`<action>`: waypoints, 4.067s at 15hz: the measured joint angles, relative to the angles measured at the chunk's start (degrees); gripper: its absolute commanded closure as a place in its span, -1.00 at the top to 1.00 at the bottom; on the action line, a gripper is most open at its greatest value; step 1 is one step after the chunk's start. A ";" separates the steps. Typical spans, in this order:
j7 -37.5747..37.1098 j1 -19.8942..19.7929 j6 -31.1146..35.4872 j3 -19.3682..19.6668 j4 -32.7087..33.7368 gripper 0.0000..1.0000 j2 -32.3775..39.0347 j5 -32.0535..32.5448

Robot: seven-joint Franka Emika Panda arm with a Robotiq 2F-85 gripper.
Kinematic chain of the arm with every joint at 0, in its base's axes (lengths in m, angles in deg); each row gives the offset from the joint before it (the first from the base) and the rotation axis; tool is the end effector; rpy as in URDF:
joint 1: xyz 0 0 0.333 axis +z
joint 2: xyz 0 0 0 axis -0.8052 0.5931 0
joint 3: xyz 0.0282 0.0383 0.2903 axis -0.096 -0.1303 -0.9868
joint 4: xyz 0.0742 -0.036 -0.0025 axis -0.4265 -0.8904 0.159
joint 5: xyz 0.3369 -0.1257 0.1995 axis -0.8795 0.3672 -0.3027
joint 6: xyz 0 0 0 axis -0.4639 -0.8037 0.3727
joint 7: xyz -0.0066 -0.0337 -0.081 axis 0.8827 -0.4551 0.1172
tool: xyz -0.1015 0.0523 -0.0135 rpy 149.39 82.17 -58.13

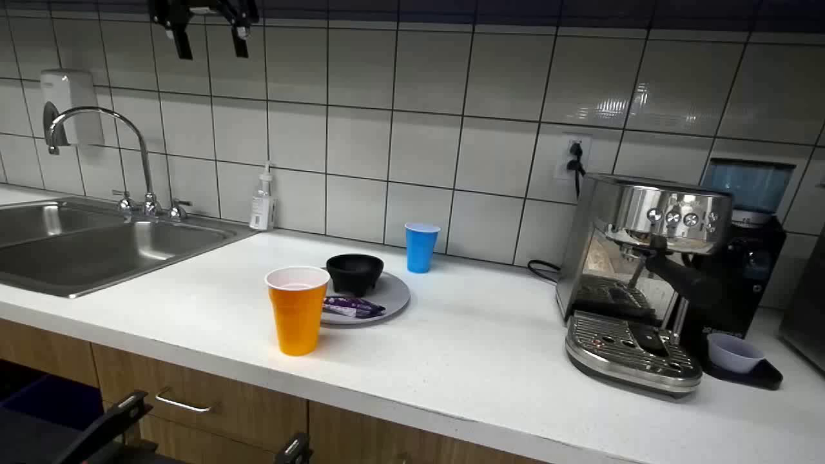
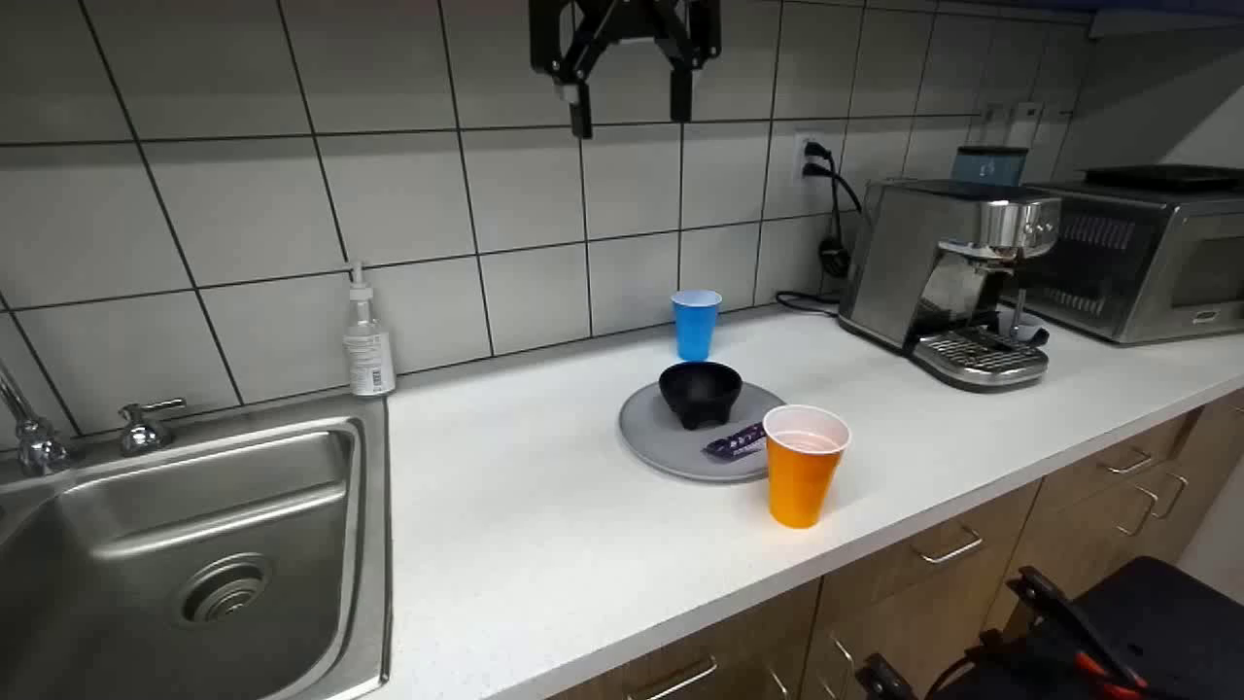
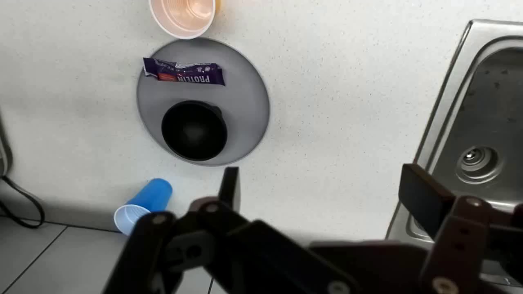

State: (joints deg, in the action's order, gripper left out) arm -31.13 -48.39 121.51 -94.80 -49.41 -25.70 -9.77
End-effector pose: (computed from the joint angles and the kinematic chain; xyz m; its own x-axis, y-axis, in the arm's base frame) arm 0.4751 0.1830 0.5156 0.9807 0.1494 0.1258 0.1358 -0.9845 0.1107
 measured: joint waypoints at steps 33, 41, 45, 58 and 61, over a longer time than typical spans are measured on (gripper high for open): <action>-6.69 1.27 17.87 5.62 -12.99 1.00 12.79 10.51; -8.42 1.19 20.90 9.07 -8.14 1.00 21.68 13.97; -9.58 1.38 21.47 10.27 -4.49 1.00 26.32 14.19; -16.61 3.78 21.81 15.06 6.67 1.00 40.84 12.81; -17.84 4.44 21.81 15.95 8.80 1.00 43.41 11.52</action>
State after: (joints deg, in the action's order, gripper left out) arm -48.97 -43.95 143.32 -78.86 -40.62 17.71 1.75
